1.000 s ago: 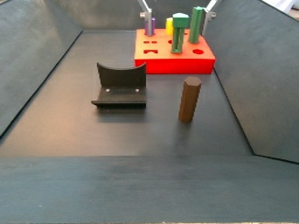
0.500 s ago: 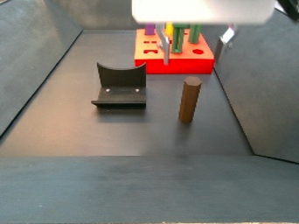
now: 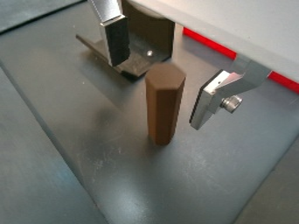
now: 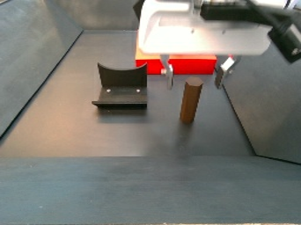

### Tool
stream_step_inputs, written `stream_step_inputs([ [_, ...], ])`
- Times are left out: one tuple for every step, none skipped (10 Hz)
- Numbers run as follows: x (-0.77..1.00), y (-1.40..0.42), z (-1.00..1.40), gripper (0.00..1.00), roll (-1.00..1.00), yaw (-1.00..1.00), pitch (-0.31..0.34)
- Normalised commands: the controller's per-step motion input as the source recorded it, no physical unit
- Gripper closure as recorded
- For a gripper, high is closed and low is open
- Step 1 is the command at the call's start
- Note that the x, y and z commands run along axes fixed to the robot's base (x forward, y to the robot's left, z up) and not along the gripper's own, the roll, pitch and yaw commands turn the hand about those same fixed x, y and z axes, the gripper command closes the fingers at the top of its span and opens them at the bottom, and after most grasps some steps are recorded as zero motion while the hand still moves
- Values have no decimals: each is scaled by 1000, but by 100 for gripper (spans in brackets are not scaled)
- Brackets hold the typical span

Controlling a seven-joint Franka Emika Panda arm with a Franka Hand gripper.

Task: Pick up the hexagon object. Move up. Move to above the board. Insert the hexagon object.
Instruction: Pick up the hexagon object.

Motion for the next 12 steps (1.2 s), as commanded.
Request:
stream_step_inputs([
  [80,-160,-1000,0,110,74,-47],
  [-40,0,0,0,0,0,-64],
  [0,0,0,0,0,0,-9],
  [0,0,0,0,4,0,0],
  [0,0,0,0,0,0,0],
  [0,0,0,100,0,0,0],
  [0,0,0,100,0,0,0],
  [0,0,0,100,0,0,0],
  [0,0,0,100,0,0,0],
  [0,0,0,100,0,0,0],
  [0,0,0,100,0,0,0],
  [0,0,0,100,0,0,0],
])
